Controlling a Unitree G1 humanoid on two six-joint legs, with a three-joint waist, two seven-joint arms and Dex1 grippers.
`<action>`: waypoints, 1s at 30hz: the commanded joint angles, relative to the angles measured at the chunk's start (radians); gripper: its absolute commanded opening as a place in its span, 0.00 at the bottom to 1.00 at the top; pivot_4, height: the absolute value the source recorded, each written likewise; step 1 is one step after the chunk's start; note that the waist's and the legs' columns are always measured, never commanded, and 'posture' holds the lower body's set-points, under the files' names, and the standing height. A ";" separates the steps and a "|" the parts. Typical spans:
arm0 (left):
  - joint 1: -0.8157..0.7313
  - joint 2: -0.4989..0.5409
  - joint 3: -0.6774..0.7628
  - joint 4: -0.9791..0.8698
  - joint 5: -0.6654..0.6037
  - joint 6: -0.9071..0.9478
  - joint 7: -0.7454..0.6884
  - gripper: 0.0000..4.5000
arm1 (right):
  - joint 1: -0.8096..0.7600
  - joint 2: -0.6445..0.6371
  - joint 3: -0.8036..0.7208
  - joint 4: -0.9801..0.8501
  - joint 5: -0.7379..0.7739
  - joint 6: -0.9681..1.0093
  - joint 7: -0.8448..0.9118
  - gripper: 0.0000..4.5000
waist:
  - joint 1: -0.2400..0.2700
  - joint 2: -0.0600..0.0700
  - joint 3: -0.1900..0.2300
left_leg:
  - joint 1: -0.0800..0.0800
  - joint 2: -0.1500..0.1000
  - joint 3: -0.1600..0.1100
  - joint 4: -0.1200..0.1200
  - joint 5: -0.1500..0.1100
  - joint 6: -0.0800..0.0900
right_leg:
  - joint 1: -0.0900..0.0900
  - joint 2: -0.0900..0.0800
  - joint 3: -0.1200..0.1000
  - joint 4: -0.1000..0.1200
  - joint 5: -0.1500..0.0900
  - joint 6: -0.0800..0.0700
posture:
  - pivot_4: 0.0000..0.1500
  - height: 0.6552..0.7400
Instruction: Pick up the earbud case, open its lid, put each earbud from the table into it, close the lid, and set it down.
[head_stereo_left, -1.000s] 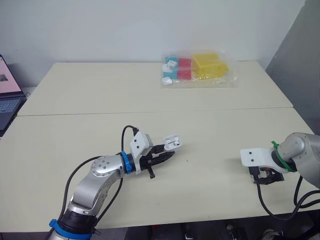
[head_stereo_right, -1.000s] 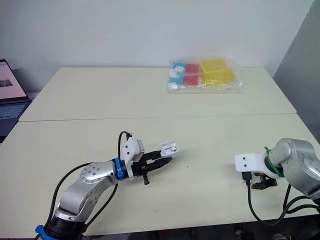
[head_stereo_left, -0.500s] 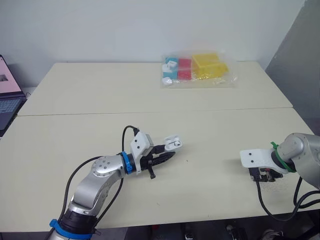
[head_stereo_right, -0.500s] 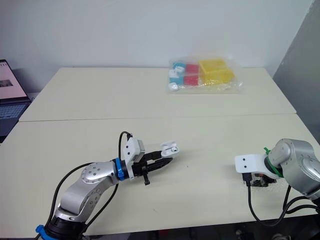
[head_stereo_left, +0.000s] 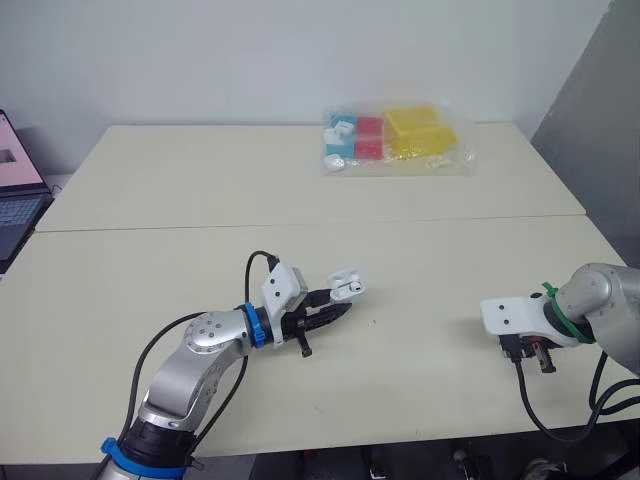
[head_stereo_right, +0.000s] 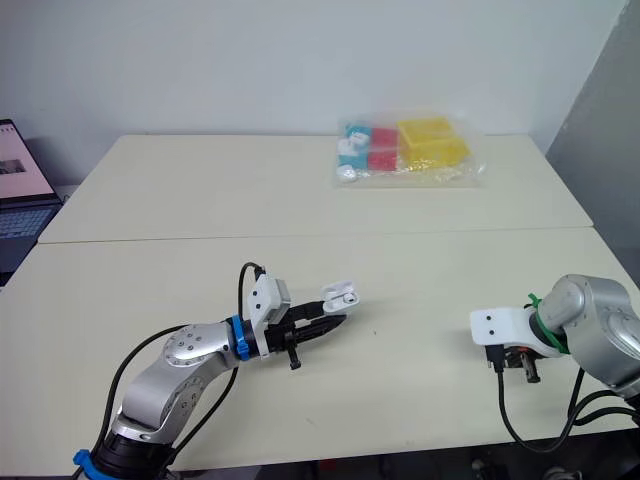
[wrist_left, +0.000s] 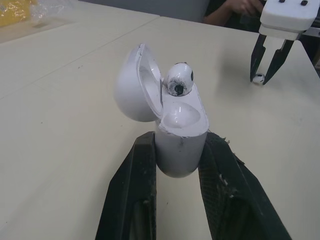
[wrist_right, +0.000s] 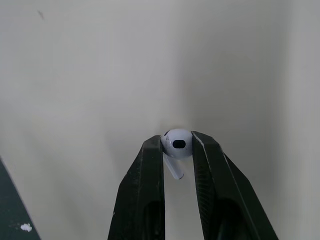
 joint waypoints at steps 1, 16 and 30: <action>-0.028 -0.005 0.011 -0.013 -0.004 -0.025 -0.001 0.17 | -0.048 -0.011 -0.144 -0.091 0.133 0.080 0.040 0.09 | 0.000 0.000 0.000 | 0.000 0.000 0.000 0.000 0.000 0.000 | 0.000 0.000 0.000 0.000 0.000 0.000 | 1.00 1.00; -0.193 -0.067 0.036 0.084 -0.042 0.004 0.006 0.17 | -0.209 0.836 -0.538 -0.313 0.614 0.571 -0.561 0.09 | 0.001 -0.001 -0.001 | 0.001 0.000 -0.002 0.000 0.000 0.000 | 0.004 0.001 -0.002 0.000 0.001 0.000 | 1.00 1.00; -0.259 -0.050 0.054 0.119 -0.051 0.024 -0.029 0.17 | -0.035 1.051 -0.344 -0.261 0.549 0.171 -0.849 0.09 | 0.000 -0.001 -0.001 | -0.001 0.000 -0.001 0.000 0.000 0.000 | 0.002 0.000 -0.002 0.000 0.001 0.000 | 1.00 1.00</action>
